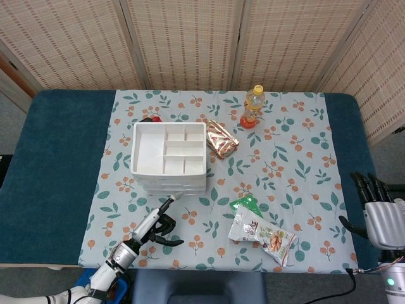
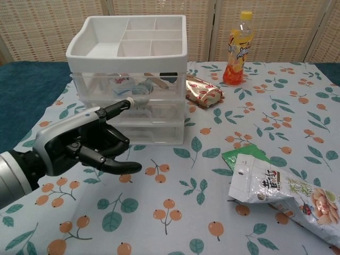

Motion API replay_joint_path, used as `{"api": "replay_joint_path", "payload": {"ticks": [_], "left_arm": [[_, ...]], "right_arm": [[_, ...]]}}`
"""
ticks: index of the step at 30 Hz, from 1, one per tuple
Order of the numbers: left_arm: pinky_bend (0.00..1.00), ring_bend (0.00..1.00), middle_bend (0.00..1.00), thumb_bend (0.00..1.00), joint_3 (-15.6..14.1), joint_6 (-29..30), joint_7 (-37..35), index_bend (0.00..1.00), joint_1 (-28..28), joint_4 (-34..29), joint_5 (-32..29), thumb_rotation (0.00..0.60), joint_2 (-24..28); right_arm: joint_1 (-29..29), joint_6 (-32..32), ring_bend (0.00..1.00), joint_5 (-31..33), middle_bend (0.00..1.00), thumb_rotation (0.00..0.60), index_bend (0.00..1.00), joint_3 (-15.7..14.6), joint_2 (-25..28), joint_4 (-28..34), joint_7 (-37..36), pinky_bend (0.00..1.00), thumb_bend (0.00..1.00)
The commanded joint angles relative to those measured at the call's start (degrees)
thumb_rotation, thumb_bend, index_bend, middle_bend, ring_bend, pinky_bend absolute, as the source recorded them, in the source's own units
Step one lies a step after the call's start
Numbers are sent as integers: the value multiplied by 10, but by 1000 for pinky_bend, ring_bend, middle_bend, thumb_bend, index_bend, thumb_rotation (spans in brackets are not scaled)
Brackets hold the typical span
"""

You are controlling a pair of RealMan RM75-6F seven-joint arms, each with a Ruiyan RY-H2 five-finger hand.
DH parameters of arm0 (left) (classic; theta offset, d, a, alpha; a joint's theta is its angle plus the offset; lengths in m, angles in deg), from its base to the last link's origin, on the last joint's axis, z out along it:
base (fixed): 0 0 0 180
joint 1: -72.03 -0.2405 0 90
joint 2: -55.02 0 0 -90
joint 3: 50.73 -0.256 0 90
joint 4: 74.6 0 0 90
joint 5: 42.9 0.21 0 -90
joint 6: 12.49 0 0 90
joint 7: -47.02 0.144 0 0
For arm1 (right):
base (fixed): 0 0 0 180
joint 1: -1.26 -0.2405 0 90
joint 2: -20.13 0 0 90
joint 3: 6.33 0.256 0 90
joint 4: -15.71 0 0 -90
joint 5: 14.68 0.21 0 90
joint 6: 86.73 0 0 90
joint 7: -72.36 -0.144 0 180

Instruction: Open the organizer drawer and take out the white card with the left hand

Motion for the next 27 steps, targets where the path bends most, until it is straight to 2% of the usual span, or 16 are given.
{"api": "replay_joint_path", "payload": {"ticks": [1, 13, 27], "left_arm": [[1000, 979, 910, 90, 5, -2, -12, 14, 2, 2, -8, 600, -8], [1000, 979, 910, 90, 24, -19, -39, 14, 7, 20, -44, 600, -26], [1000, 979, 909, 90, 36, -16, -68, 14, 2, 22, -54, 600, -31]], "right_arm": [[0, 0, 0, -1, 74, 600, 0, 0, 0, -1, 0, 89, 198], [4, -4, 0, 4, 74, 600, 0, -1, 0, -4, -5, 89, 197], [8, -7, 0, 2, 74, 600, 0, -3, 3, -1, -15, 89, 197]]}}
